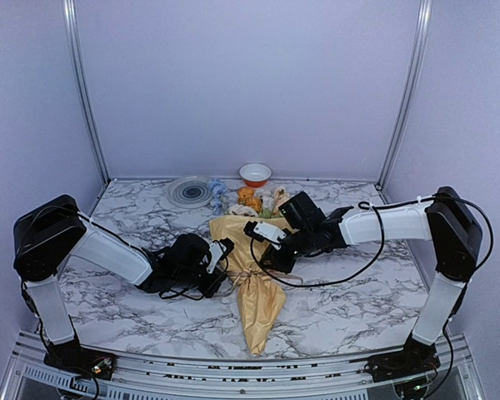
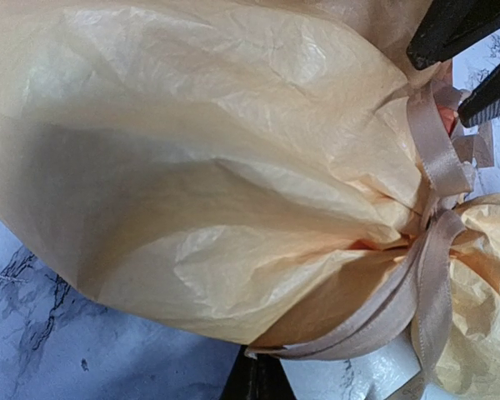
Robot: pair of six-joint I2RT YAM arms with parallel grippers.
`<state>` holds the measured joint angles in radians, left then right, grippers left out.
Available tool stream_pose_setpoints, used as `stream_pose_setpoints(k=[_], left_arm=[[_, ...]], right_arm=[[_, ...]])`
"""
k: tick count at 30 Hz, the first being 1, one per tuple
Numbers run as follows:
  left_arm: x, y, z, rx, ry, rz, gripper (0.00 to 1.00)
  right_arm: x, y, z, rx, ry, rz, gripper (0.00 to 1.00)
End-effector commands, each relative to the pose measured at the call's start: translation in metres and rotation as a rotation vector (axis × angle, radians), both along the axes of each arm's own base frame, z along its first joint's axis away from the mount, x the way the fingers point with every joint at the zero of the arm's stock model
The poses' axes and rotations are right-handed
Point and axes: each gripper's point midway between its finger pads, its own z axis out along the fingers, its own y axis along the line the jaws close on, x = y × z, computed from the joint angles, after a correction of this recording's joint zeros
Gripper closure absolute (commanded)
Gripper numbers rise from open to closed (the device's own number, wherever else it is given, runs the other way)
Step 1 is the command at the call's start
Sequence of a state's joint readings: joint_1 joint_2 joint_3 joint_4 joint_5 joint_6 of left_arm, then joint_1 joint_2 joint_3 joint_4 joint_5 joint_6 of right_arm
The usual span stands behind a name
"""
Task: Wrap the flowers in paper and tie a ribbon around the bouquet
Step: Tie the half-tied ribbon around the folded bouquet.
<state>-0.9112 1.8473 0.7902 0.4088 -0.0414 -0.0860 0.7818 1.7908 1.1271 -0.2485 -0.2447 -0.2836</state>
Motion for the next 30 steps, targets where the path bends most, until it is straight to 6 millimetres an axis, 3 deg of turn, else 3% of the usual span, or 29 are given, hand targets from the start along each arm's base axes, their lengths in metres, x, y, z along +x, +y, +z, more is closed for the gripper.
stream_pose_setpoints(k=[1, 7, 11, 13, 21, 24, 30], left_arm=[[-0.019, 0.015, -0.033, 0.108, 0.1, -0.028, 1.0], [-0.02, 0.016, -0.033, 0.112, 0.099, -0.031, 1.0], [-0.019, 0.013, -0.032, 0.109, 0.101, -0.036, 1.0], [-0.019, 0.012, -0.031, 0.107, 0.104, -0.039, 1.0], [-0.021, 0.014, -0.034, 0.112, 0.112, -0.039, 1.0], [-0.022, 0.015, -0.036, 0.113, 0.117, -0.038, 1.0], [-0.022, 0.015, -0.037, 0.114, 0.121, -0.035, 1.0]], right_arm=[[0.007, 0.003, -0.003, -0.008, 0.004, -0.008, 0.74], [0.008, 0.0, -0.011, -0.04, 0.011, -0.011, 0.75], [0.005, 0.003, -0.008, -0.021, 0.02, 0.0, 0.94], [0.0, 0.008, 0.001, 0.016, 0.033, 0.025, 0.99], [-0.014, 0.017, 0.051, 0.158, 0.028, 0.067, 1.0], [-0.037, 0.029, 0.074, 0.252, 0.061, 0.151, 1.0], [-0.079, 0.037, 0.098, 0.352, 0.111, 0.273, 1.0]])
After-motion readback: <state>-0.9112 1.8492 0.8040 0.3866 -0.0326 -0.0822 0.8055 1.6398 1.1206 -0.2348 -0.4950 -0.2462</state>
